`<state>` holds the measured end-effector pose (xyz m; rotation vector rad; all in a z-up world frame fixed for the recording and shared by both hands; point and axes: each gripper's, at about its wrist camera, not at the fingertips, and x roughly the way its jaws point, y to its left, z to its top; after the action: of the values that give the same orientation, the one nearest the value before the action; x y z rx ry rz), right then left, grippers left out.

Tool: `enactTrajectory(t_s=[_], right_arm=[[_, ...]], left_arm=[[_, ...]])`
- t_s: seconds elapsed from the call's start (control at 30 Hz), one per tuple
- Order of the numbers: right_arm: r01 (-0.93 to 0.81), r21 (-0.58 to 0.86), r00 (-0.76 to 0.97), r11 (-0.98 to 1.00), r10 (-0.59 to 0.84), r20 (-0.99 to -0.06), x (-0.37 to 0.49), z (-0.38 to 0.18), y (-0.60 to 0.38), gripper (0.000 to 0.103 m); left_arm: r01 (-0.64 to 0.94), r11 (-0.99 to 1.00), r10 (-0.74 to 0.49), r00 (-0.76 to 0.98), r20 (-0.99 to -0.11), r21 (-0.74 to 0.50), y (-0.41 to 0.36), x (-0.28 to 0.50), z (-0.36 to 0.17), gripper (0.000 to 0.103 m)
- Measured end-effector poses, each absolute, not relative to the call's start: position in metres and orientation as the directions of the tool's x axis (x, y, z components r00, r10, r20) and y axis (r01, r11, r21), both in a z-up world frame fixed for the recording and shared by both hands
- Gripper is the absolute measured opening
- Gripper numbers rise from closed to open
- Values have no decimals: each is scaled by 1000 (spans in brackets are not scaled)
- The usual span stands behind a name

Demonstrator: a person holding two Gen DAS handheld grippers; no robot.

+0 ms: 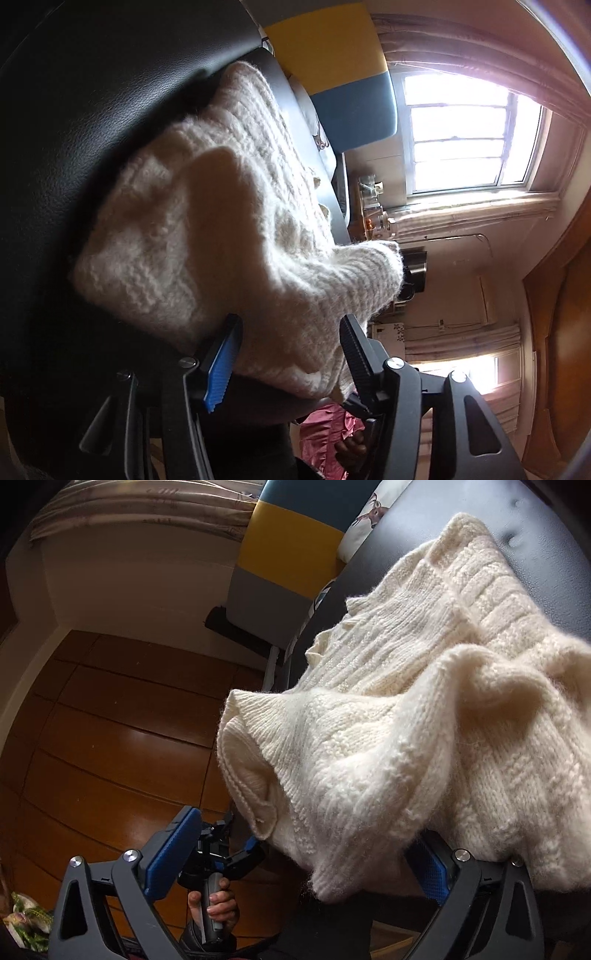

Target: Fold clothes

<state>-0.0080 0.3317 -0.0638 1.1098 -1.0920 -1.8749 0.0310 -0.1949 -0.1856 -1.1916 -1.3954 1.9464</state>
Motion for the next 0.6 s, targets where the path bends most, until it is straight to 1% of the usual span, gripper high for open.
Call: enactTrajectory(t_s=[0.03, 0.1, 0.13, 0.17, 0.2, 0.23, 0.27, 0.33, 0.43, 0.47, 0.57, 0.6], right_arm=[[142, 895, -400, -423, -852, -339, -7, -62, 332, 103], [147, 880, -406, -451, -839, -362, -5, -60, 332, 99], [149, 872, -409, -465, -832, -374, -4, -58, 332, 91], [152, 864, -413, -479, -825, -385, -3, -57, 332, 79], [154, 856, -416, -493, -818, -396, -2, -56, 332, 72], [157, 848, -420, -507, -811, -408, -1, -54, 332, 56], [159, 839, -423, -521, -804, -419, 0, -53, 332, 46], [164, 821, -430, -548, -788, -440, 2, -50, 332, 44], [181, 795, -443, -579, -770, -460, 4, -42, 332, 44], [198, 789, -449, -582, -769, -454, 4, -36, 333, 44], [260, 791, -478, -553, -786, -392, -4, -12, 337, 44], [278, 786, -487, -551, -787, -379, -12, -5, 337, 44]], left_arm=[[105, -375, 770, -518, -373, -921, -194, 29, -184, 55], [74, -375, 779, -516, -357, -924, -190, 23, -180, 53], [45, -389, 779, -517, -355, -920, -187, 22, -176, 43], [18, -421, 768, -525, -367, -907, -183, 20, -171, 24], [-3, -438, 764, -527, -371, -899, -180, 19, -167, 14], [-21, -445, 768, -524, -369, -895, -178, 17, -164, 7], [-37, -443, 770, -527, -359, -896, -177, 17, -162, 7], [-74, -426, 780, -535, -325, -902, -179, 17, -155, 7], [-123, -393, 792, -548, -268, -911, -187, 14, -142, 7], [-140, -383, 795, -554, -249, -913, -191, 11, -137, 7], [-175, -363, 796, -568, -207, -915, -199, -10, -121, 7], [-167, -362, 788, -580, -206, -917, -202, -21, -119, 7]])
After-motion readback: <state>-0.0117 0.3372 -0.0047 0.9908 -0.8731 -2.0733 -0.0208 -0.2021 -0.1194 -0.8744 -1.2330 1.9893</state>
